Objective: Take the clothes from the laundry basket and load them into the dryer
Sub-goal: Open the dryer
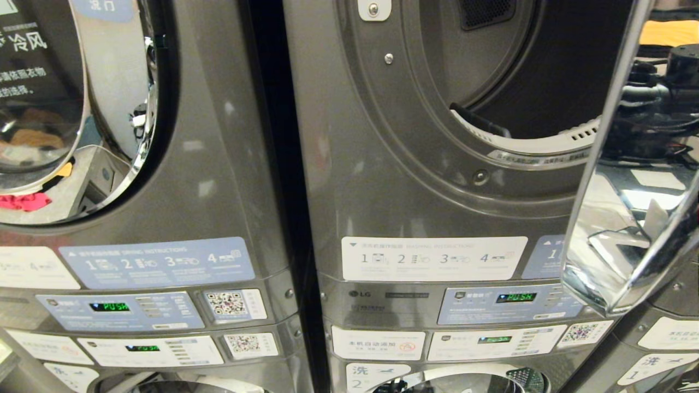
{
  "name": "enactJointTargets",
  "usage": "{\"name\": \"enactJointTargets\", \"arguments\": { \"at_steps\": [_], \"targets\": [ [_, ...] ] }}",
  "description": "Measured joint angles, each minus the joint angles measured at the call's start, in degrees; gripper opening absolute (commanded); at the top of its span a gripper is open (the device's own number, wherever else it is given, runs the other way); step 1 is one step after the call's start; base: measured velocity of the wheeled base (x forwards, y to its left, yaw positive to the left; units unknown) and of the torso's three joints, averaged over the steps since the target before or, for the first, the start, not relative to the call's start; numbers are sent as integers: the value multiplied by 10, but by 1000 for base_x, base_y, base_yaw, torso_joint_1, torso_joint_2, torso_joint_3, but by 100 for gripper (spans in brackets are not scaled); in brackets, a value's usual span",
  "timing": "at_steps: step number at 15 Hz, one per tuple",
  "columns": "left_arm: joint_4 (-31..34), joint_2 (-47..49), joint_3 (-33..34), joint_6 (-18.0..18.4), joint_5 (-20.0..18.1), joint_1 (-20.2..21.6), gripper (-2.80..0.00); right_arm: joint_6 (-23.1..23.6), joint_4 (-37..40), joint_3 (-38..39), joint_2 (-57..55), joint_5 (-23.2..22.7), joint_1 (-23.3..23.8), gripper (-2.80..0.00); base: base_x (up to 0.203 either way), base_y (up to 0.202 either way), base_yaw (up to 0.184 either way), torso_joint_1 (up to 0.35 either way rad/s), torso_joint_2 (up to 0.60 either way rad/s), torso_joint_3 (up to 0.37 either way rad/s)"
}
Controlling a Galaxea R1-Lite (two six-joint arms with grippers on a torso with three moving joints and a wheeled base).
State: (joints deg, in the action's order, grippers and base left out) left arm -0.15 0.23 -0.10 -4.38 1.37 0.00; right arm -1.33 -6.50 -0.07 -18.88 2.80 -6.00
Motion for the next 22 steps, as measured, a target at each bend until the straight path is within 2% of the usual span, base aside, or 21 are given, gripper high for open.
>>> {"name": "enactJointTargets", "arguments": {
  "at_steps": [5, 6, 12, 22],
  "targets": [
    [1, 1, 0, 0, 0, 0, -280, -25, -2, 1, -2, 8, 57, 0, 0, 0, 0, 0, 0, 0],
    [1, 1, 0, 0, 0, 0, -280, -28, -9, 1, 23, 8, 63, -280, 0, 0, 0, 0, 0, 0],
    [-5, -2, 1, 0, 0, 0, -280, -19, -13, 1, 167, 6, 61, -280, 0, 0, 0, 0, 0, 0],
    [-5, -2, 1, -1, 0, 0, -280, -23, -14, 1, 189, 6, 60, -280, 0, 0, 0, -2, 2, 3]
  ]
}}
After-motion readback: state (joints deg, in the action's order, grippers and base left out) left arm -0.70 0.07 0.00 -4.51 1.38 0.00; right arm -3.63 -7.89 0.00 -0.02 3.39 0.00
